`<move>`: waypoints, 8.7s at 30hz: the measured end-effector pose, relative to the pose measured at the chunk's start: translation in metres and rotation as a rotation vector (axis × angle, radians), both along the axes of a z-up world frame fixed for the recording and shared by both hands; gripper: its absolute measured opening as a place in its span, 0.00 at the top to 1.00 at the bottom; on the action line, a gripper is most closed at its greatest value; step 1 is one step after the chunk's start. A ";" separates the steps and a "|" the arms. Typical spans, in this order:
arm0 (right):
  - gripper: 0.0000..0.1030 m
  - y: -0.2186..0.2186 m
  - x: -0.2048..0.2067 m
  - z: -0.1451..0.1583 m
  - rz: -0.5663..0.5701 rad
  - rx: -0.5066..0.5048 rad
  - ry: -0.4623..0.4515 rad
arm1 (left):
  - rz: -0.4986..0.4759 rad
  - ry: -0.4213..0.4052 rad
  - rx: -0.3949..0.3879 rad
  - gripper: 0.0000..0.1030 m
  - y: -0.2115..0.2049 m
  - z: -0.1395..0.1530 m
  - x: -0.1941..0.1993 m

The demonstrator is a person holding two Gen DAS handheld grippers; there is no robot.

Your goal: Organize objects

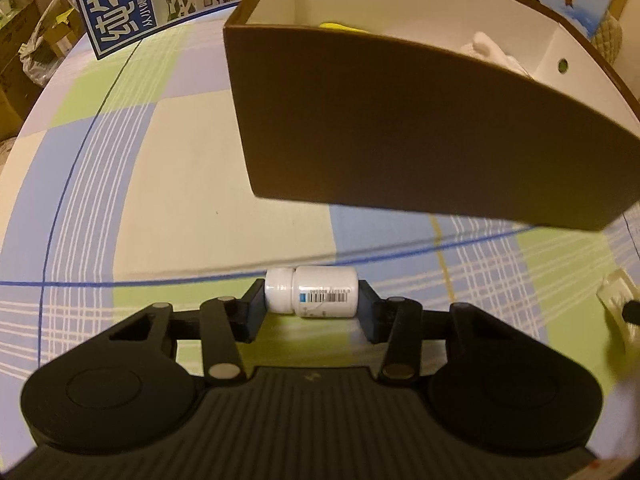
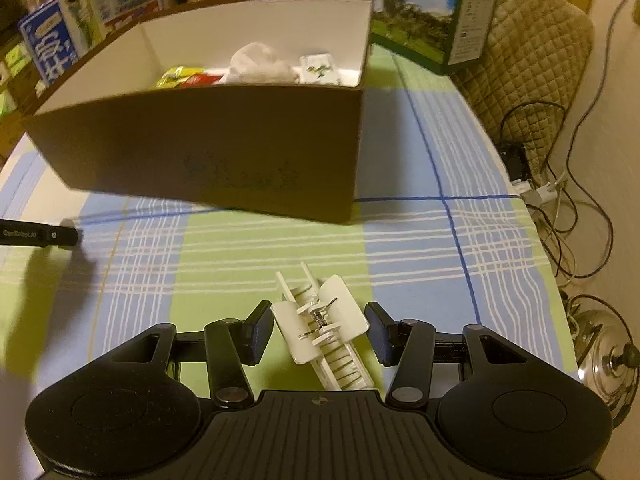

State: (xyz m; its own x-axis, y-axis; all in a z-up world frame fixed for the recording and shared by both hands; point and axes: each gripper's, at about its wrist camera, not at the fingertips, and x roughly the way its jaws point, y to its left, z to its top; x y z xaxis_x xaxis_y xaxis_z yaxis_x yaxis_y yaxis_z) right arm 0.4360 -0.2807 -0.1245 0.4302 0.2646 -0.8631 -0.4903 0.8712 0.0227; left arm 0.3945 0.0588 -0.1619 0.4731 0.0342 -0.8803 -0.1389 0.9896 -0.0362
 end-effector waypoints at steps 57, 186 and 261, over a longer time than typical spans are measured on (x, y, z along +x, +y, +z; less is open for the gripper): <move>0.60 0.035 0.024 0.121 0.194 0.366 -0.130 | -0.144 -0.188 -0.041 0.60 -0.041 0.125 0.003; 0.29 -0.001 -0.129 0.143 0.052 0.236 0.039 | -0.025 -0.128 -0.006 0.05 -0.052 0.176 -0.173; 0.29 0.003 -0.201 0.137 0.010 0.209 0.042 | -0.084 -0.153 -0.017 0.05 -0.042 0.175 -0.232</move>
